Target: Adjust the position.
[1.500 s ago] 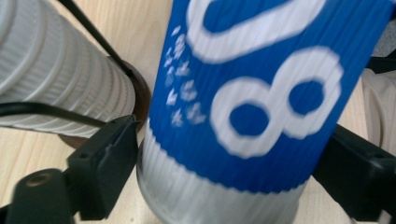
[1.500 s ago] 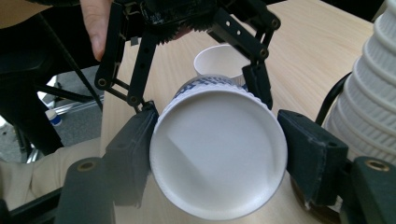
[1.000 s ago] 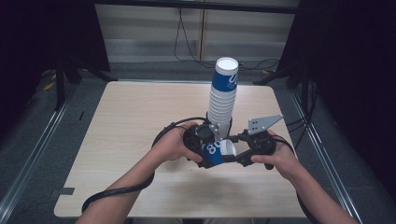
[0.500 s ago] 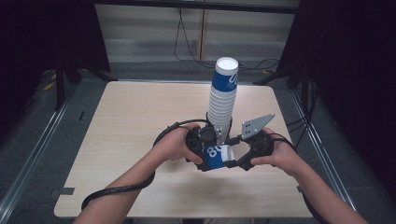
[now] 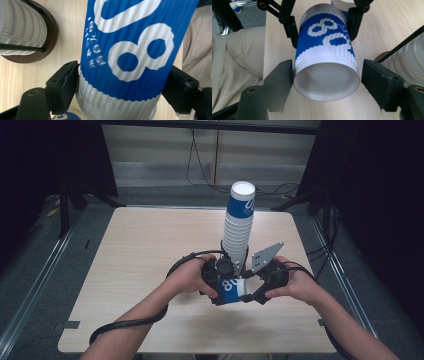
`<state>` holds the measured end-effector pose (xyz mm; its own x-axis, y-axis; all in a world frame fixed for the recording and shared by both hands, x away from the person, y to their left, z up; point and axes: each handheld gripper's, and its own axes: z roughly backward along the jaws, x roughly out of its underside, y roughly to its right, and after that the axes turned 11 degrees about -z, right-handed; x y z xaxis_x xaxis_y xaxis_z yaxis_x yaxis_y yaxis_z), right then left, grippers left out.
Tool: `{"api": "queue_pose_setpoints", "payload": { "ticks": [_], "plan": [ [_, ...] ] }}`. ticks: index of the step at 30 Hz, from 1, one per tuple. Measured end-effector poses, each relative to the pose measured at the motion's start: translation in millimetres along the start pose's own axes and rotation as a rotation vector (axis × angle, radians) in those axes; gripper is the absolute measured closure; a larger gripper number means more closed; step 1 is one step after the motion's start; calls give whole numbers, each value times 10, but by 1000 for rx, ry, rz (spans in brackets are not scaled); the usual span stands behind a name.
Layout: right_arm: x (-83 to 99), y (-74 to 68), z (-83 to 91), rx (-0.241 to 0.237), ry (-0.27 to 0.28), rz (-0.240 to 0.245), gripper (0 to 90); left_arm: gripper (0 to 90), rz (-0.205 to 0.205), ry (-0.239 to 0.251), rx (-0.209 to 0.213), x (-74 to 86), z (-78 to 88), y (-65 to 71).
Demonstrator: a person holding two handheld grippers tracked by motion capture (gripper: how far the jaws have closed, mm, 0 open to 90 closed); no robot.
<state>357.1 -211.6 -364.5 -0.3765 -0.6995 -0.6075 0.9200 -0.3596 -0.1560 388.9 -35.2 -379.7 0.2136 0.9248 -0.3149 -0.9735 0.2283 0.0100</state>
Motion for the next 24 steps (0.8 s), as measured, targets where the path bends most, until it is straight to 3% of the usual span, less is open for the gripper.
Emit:
{"api": "queue_pose_setpoints", "payload": {
  "ticks": [10, 14, 18, 24],
  "plan": [
    [-12, -19, -46, -6, -23, -16, 308, 214, -23, -21, -9, -26, -5, 7],
    [39, 4, -90, -1, -17, 11, 311, 208, -27, 0, -26, -10, -1, 28],
    [93, -2, -79, -2, -7, -22, 313, 203, -47, 7, -30, 3, 13, 19],
    [134, 9, -59, 0, 27, -19, 311, 177, -54, 41, -44, 18, 26, 27]
  ]
}}
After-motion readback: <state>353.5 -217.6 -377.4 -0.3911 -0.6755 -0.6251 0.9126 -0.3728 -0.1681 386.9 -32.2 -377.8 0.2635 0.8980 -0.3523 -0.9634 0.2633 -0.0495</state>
